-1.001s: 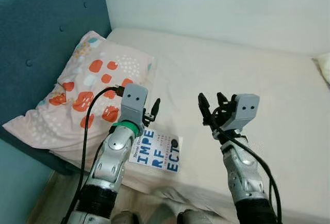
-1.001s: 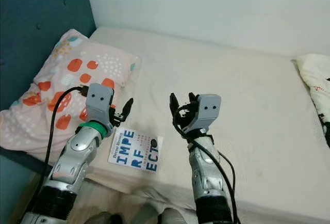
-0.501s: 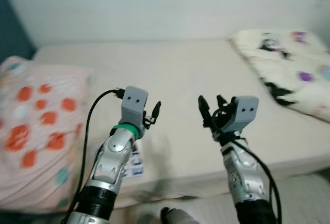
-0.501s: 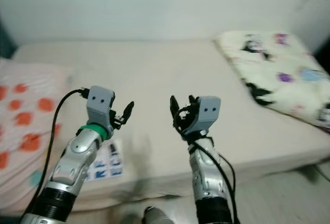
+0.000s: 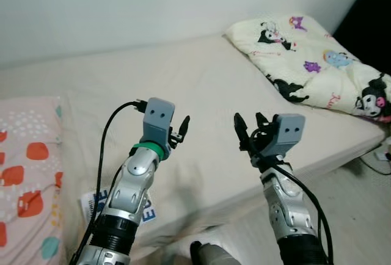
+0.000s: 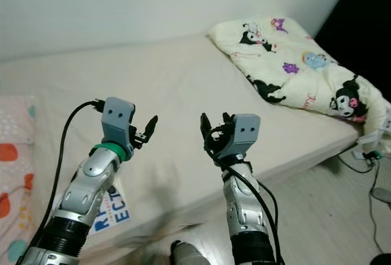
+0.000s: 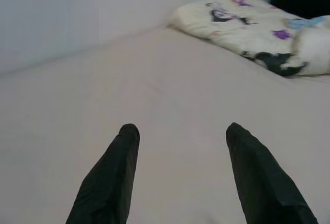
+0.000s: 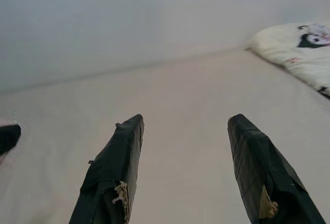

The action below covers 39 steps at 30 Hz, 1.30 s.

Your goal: Clean up the room

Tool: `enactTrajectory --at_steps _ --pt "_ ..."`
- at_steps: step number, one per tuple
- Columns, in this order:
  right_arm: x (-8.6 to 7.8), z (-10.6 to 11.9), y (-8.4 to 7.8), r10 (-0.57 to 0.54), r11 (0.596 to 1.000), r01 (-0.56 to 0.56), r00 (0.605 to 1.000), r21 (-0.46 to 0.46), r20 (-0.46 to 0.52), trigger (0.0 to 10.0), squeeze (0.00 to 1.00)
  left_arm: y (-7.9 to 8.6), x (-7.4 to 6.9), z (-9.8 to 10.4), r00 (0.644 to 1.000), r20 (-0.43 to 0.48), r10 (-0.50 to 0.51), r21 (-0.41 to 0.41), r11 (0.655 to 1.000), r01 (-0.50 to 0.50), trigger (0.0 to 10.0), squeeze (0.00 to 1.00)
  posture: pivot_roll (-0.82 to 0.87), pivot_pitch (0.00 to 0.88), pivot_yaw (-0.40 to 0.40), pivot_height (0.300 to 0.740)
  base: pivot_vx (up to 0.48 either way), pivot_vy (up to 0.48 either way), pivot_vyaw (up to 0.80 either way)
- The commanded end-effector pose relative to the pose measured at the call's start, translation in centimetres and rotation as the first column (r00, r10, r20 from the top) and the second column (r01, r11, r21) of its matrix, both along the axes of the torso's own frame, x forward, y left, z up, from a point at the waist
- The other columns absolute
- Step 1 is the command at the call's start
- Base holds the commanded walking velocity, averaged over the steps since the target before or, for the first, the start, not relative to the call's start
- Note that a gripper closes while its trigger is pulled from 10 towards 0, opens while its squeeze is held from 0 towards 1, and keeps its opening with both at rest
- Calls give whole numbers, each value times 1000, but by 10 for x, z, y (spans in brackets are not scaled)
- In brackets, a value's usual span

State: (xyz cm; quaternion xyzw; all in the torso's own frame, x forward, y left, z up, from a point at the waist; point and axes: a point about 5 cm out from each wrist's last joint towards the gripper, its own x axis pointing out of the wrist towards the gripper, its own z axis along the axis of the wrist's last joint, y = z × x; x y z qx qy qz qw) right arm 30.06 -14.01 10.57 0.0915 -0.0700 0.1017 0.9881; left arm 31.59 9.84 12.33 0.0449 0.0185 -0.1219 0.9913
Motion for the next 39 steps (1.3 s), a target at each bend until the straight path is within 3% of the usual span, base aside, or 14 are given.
enactTrajectory --at_steps 1,28,39 --pt "0 -2 0 0 1000 0 1000 -6 -7 10000 0 0 -2 -7 1000 -19 6 13 1000 -6 10000 0 -34 0 10 723 0 0 0" --pt "1 -5 2 6 1000 -6 1000 -4 -17 10000 0 0 -1 -5 1000 15 4 42 999 -4 10000 0 -30 0 10 723 0 0 0" --pt "1 -6 1 4 1000 -4 1000 -1 -20 10000 0 -1 -2 -5 1000 26 -4 49 999 3 10000 0 -31 0 10 723 0 -400 0"
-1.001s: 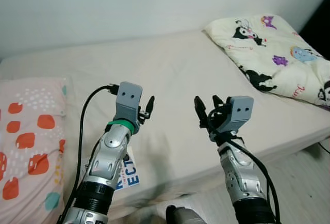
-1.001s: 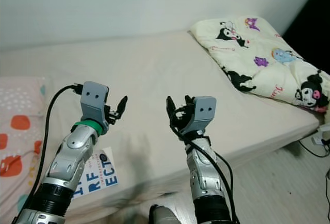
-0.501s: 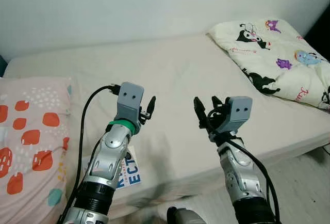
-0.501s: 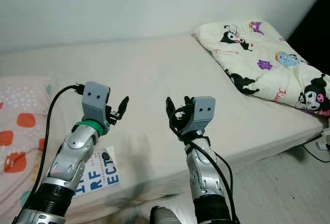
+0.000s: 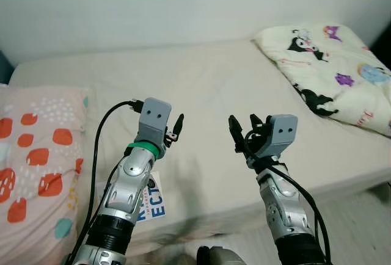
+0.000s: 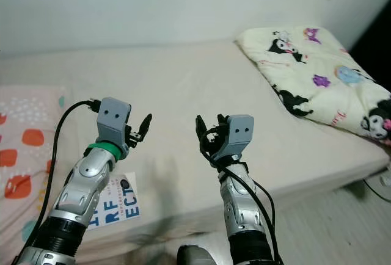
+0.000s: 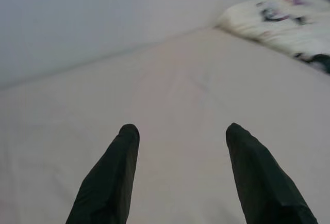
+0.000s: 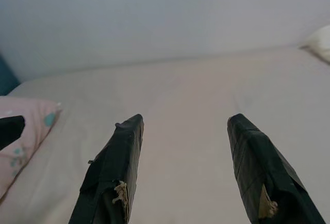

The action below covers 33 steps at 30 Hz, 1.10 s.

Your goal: Clean up the room

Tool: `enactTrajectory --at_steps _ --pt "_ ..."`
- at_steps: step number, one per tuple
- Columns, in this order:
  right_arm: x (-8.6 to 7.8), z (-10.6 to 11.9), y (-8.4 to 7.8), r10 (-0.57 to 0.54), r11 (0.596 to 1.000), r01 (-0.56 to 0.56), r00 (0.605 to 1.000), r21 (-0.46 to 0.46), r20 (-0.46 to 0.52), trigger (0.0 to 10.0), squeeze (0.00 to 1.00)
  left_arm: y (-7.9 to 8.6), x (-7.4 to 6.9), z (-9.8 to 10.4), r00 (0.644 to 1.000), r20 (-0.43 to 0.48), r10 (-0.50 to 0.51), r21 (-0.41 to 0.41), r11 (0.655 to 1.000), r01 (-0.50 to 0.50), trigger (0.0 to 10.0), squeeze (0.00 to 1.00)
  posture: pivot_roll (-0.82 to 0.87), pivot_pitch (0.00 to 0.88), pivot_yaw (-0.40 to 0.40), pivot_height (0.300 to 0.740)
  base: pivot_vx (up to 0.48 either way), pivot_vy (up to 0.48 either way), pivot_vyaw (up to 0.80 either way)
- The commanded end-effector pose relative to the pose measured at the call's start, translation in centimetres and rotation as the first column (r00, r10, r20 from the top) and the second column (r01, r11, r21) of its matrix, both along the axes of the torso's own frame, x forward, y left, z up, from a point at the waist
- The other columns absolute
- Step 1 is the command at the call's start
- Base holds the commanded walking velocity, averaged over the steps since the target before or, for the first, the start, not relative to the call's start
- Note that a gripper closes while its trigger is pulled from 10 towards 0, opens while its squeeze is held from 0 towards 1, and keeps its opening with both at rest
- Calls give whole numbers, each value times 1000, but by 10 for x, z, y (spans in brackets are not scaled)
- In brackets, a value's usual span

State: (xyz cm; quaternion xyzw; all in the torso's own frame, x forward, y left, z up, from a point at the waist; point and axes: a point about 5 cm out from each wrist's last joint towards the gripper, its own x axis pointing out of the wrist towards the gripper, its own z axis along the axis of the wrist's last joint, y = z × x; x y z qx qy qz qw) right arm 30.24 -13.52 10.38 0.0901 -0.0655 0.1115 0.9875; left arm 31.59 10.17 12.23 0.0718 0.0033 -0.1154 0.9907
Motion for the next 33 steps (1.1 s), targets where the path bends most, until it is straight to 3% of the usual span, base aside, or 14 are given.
enactTrajectory --at_steps 1,33 --pt "-2 -4 -4 -16 1000 16 1000 4 -15 10000 0 -4 -2 -4 1000 -12 -13 -1 1000 13 10000 0 -31 0 10 723 0 -405 0" --pt "-2 -6 -3 -13 1000 13 1000 8 -22 10000 0 -5 -1 -5 1000 -10 -7 -4 1000 7 10000 0 -30 0 11 723 0 -386 0"
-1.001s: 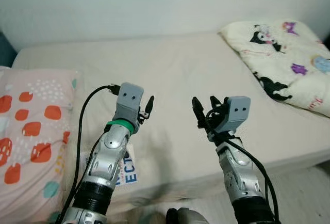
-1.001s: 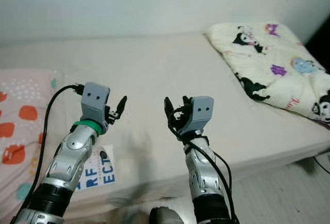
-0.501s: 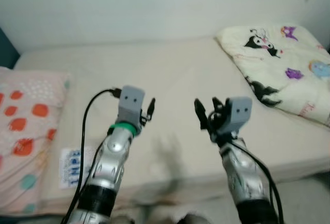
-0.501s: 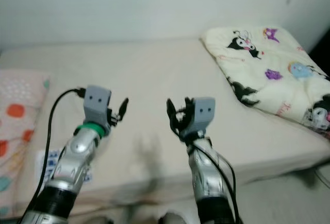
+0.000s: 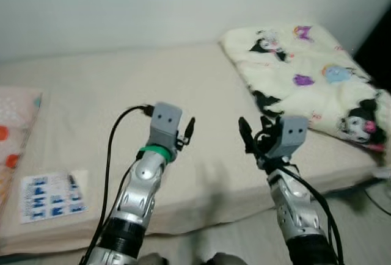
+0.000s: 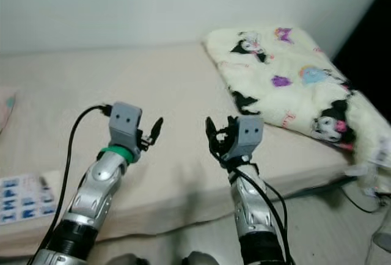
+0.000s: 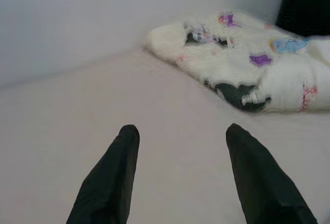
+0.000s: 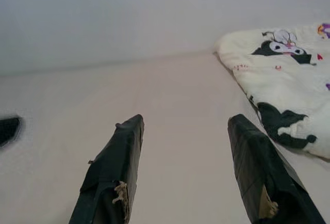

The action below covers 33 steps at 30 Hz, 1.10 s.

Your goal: Clean up the room

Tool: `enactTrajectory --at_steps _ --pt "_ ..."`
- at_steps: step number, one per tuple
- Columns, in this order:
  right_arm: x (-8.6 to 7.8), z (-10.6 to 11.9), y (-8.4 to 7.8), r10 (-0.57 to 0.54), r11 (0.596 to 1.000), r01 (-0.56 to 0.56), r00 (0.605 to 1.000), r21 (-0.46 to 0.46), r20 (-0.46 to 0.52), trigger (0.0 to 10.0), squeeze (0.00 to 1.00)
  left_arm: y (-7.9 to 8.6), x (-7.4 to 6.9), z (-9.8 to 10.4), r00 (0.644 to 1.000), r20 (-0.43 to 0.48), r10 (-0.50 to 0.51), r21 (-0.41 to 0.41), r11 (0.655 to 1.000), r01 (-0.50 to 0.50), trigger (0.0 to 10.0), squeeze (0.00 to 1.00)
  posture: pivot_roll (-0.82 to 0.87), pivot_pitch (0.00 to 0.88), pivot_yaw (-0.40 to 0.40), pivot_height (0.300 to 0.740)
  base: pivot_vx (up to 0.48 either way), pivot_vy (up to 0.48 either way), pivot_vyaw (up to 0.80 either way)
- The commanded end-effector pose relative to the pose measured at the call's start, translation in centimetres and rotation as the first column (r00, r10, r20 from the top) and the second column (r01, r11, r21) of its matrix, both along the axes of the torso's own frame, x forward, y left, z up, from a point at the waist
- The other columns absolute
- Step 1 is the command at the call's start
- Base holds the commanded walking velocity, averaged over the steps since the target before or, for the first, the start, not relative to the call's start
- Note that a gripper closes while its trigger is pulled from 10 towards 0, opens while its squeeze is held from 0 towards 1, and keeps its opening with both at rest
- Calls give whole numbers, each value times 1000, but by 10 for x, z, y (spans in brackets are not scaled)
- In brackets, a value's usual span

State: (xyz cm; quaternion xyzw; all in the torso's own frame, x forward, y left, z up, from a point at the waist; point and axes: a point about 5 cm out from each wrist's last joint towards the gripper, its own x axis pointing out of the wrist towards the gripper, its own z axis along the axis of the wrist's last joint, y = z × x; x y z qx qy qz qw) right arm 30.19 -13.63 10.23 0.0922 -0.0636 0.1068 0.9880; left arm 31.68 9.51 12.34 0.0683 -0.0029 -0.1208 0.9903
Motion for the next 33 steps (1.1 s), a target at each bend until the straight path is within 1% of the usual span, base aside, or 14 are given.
enactTrajectory --at_steps 1,9,19,27,33 --pt "-2 -4 -1 -4 1000 4 1000 5 -17 10000 0 1 -2 -6 1000 -20 4 5 1000 -4 10000 0 -31 0 12 723 0 -375 0" --pt "-2 -4 0 1 1000 0 1000 11 -16 10000 0 1 -2 -6 1000 -20 2 7 1000 -2 10000 0 -30 1 13 723 0 -371 0" --pt "-2 -3 4 28 999 -28 1000 43 -13 10000 0 1 -1 -6 1000 -20 -1 9 1000 1 10000 0 -31 0 14 723 0 -360 0" --pt "-3 -4 5 33 999 -33 999 39 -16 10000 0 0 -1 -6 1000 -19 -5 11 1000 5 10000 0 -32 0 16 723 0 -340 0" --pt "-1 -4 2 26 999 -25 999 34 -20 10000 0 0 -1 -6 1000 -19 -9 13 1000 9 10000 0 -34 0 15 723 0 -329 0"
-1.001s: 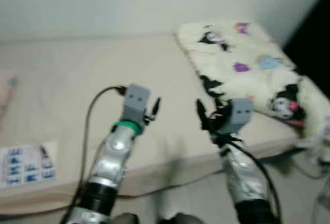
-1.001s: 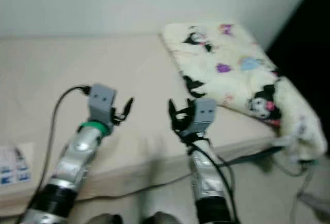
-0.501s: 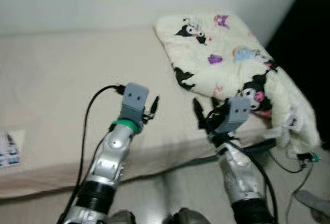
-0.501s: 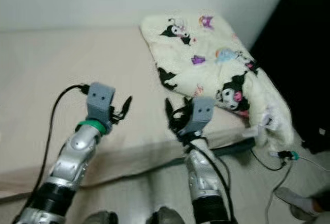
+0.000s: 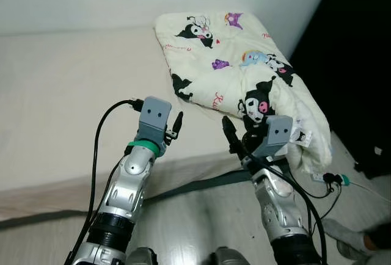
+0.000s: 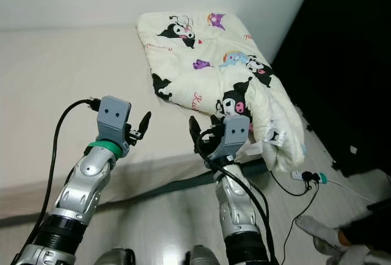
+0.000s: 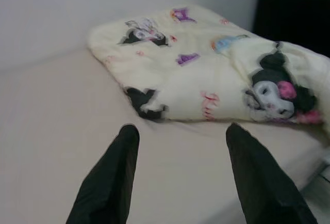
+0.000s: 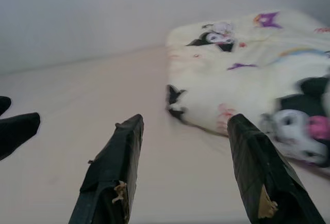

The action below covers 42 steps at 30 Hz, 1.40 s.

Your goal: Clean up the room

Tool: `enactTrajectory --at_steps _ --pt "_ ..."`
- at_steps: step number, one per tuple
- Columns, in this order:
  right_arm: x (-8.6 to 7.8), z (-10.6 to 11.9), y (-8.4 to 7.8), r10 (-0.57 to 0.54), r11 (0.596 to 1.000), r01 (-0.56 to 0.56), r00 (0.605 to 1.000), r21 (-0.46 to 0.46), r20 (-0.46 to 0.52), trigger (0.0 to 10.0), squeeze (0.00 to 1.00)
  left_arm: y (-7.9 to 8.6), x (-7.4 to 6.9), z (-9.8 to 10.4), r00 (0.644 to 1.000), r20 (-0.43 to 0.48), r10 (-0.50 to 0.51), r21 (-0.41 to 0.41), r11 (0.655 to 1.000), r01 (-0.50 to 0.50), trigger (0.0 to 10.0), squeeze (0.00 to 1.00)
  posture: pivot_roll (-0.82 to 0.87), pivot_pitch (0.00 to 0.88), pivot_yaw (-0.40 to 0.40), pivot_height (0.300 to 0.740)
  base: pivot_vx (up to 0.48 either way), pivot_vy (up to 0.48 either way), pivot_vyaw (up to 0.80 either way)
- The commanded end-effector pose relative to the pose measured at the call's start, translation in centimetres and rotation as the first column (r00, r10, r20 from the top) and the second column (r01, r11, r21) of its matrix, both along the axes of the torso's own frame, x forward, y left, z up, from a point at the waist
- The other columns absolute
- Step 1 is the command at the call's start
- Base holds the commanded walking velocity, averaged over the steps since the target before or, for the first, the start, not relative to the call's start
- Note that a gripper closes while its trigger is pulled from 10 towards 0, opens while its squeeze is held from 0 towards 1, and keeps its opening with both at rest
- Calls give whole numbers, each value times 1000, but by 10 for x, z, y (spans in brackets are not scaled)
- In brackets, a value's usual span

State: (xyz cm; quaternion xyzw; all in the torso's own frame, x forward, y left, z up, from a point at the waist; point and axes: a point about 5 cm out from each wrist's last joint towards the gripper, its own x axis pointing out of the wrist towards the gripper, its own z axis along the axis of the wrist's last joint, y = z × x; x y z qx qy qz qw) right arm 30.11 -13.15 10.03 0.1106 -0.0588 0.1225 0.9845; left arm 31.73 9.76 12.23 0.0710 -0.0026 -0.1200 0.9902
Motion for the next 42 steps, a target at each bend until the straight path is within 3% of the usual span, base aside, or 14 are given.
enactTrajectory --at_steps 1,30,42 --pt "0 -2 -3 -12 1000 12 1000 -2 -11 10000 0 -3 -1 -5 1000 -19 -11 8 1000 11 10000 0 -34 0 15 723 0 -315 0" --pt "0 -5 -5 -27 1000 27 999 -5 -23 10000 0 -4 1 -5 1000 -22 -18 6 1000 18 10000 0 -36 0 20 723 0 0 0" --pt "1 -6 -5 -28 1000 28 999 -7 -27 10000 0 -4 2 -2 1000 -10 -22 0 1000 22 10000 0 -37 0 23 723 330 0 0"
